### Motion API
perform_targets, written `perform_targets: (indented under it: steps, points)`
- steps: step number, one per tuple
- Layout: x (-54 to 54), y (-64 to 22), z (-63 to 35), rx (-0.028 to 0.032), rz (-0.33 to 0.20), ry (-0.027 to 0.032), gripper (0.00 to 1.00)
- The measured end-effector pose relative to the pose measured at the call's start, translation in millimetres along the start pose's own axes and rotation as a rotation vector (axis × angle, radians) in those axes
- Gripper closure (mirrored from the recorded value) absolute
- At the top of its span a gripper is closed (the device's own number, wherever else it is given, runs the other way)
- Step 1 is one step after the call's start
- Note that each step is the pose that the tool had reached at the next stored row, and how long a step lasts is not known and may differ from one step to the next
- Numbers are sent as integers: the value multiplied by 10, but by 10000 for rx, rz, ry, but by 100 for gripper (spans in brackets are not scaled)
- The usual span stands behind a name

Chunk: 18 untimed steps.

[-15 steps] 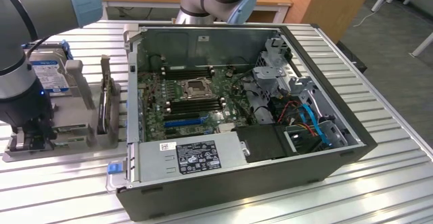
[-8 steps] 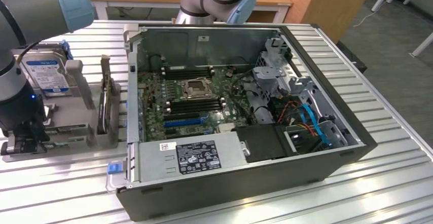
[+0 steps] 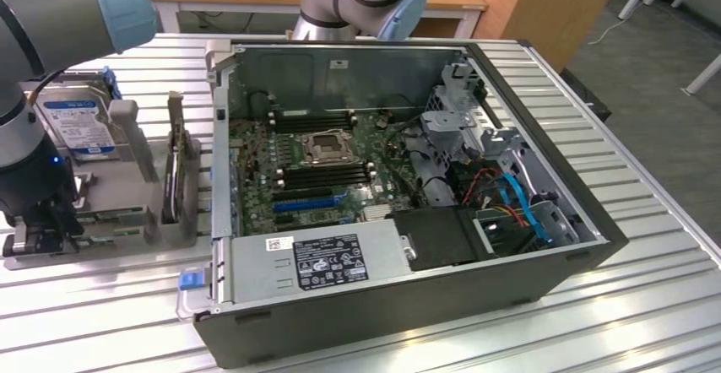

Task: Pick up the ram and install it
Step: 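Pick up the ram and move it above insertion slot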

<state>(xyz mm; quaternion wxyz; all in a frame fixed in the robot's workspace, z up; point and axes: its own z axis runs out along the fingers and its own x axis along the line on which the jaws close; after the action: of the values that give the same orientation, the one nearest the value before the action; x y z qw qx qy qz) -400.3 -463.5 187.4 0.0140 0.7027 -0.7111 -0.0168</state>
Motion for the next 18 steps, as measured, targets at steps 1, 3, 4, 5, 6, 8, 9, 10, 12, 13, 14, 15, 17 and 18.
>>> perform_targets:
  steps: [1, 3, 4, 5, 6, 8, 9, 10, 12, 13, 14, 15, 17, 18]
  points:
    - [0, 1, 0, -1, -1, 1, 68]
    - [0, 8, 0, -1, 1, 0, 68]
    - [0, 9, 0, 0, 0, 0, 68]
    - [0, 8, 0, 0, -1, 0, 68]
    - [0, 9, 1, 0, 0, -1, 68]
    - [-1, 10, 0, 0, 1, 0, 68]
    - [0, 10, 1, 0, 1, 0, 68]
    - [-1, 10, 1, 0, 1, 0, 68]
    - [-1, 10, 0, 0, 1, 0, 70]
    - [-1, 10, 1, 0, 1, 0, 70]
    - [0, 10, 0, 0, 1, 1, 76]
    - [0, 10, 1, 0, 1, 1, 82]
    - [0, 10, 1, 0, 0, -1, 86]
    - [-1, 10, 0, -1, 1, -1, 86]
